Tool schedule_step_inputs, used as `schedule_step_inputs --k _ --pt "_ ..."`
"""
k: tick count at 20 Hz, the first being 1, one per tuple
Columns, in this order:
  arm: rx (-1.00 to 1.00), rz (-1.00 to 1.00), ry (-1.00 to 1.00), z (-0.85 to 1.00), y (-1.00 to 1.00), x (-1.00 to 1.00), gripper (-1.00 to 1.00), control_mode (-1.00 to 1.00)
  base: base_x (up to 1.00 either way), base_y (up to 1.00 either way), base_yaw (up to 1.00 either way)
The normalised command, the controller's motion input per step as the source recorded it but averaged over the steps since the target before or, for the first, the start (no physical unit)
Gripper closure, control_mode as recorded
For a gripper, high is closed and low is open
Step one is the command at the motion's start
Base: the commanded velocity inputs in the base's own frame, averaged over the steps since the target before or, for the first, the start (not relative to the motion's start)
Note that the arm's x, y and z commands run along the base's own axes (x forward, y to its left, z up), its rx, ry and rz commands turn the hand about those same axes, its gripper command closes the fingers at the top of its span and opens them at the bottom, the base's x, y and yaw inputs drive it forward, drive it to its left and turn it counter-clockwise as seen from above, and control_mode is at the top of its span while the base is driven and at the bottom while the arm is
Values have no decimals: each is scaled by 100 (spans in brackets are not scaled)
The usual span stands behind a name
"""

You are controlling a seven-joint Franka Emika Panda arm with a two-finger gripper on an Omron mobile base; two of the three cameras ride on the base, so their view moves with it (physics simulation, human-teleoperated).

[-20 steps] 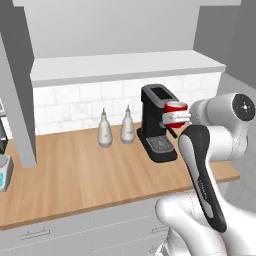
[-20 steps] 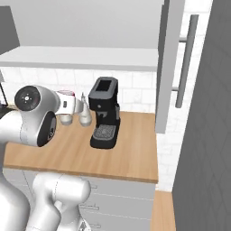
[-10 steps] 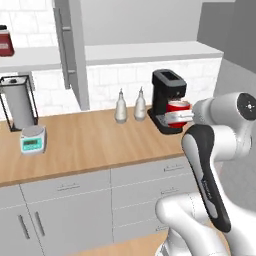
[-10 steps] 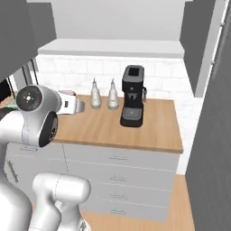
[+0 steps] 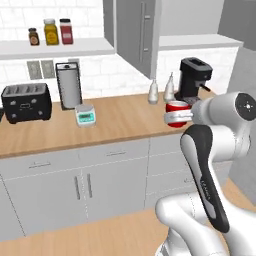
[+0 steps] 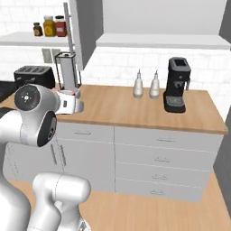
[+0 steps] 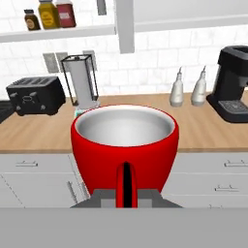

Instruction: Gather all objects into one cabinet and sort the glasses and bowls to opposite sides.

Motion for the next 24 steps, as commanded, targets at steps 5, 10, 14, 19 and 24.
schedule_step_inputs --k 5,10,14,19,24 --pt "0 0 0 0 0 0 100 100 -4 100 -2" --pt "0 0 0 0 0 0 100 100 0 100 -1" --pt "0 0 0 0 0 0 100 100 9 100 0" --pt "0 0 0 0 0 0 100 100 29 100 0" --pt "0 0 0 0 0 0 100 100 20 100 0"
